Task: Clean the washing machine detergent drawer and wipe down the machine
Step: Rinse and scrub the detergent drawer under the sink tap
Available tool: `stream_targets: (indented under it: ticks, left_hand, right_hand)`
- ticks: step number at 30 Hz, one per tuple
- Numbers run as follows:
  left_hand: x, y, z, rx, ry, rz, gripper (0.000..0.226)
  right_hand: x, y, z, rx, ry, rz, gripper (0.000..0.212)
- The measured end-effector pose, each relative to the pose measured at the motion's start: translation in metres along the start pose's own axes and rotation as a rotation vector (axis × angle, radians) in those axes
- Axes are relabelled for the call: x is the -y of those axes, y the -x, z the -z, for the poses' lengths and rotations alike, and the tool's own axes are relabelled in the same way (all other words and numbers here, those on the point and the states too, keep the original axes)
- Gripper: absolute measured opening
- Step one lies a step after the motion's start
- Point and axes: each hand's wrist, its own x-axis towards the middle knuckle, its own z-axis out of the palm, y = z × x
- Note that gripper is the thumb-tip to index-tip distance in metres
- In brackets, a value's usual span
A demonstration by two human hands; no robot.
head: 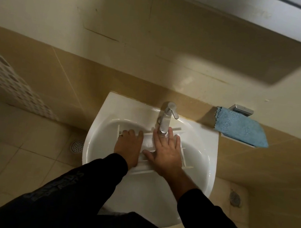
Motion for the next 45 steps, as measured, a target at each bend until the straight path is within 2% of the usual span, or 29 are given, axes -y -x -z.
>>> stream_targets:
  ticks: [6, 12, 17, 19, 22, 25, 27, 30, 34, 39, 41, 45]
  left_hand:
    - [-0.006, 0.01, 0.005, 0.007, -0.061, 0.016, 0.089]
    - [-0.002, 0.015, 0.011, 0.039, -0.071, 0.029, 0.09]
    - [-0.001, 0.022, 0.023, 0.047, -0.144, 0.053, 0.084]
    - [0.002, 0.023, 0.028, 0.052, -0.172, 0.064, 0.076]
    - [0.009, 0.026, 0.036, 0.065, -0.221, 0.056, 0.063]
    - [0.017, 0.03, 0.038, 0.065, -0.24, 0.038, 0.066]
    - [0.02, 0.034, 0.036, 0.073, -0.277, 0.022, 0.071]
    - [0.019, 0.035, 0.037, 0.05, -0.295, 0.017, 0.07]
    - [0.02, 0.036, 0.038, 0.056, -0.319, 0.024, 0.07]
    - [0.027, 0.038, 0.034, 0.03, -0.342, 0.021, 0.073]
    - [0.028, 0.037, 0.034, 0.029, -0.336, 0.024, 0.075]
    - [0.016, 0.028, 0.034, 0.012, -0.297, -0.001, 0.077]
  right_hand:
    - [0.028, -0.001, -0.003, -0.013, -0.101, -0.179, 0.092]
    - [-0.008, 0.002, 0.003, -0.033, -0.18, -0.248, 0.092]
    - [0.01, -0.006, 0.008, -0.009, -0.218, -0.387, 0.098]
    - [0.023, -0.002, 0.007, -0.001, -0.234, -0.355, 0.096]
    - [0.031, 0.006, 0.004, 0.027, -0.329, -0.2, 0.097]
    - [0.019, 0.013, 0.001, 0.018, -0.307, -0.06, 0.107]
    - [0.007, 0.014, -0.004, -0.035, -0.307, -0.126, 0.111]
    - [-0.003, 0.013, -0.005, -0.042, -0.339, -0.271, 0.128]
    - [0.009, 0.017, -0.002, -0.02, -0.324, -0.199, 0.122]
    - [0.011, 0.023, -0.01, 0.017, -0.335, 0.013, 0.104]
    - [0.0, 0.02, -0.009, -0.02, -0.38, -0.059, 0.104]
    - [-0.013, 0.016, 0.004, 0.041, -0.52, -0.291, 0.11]
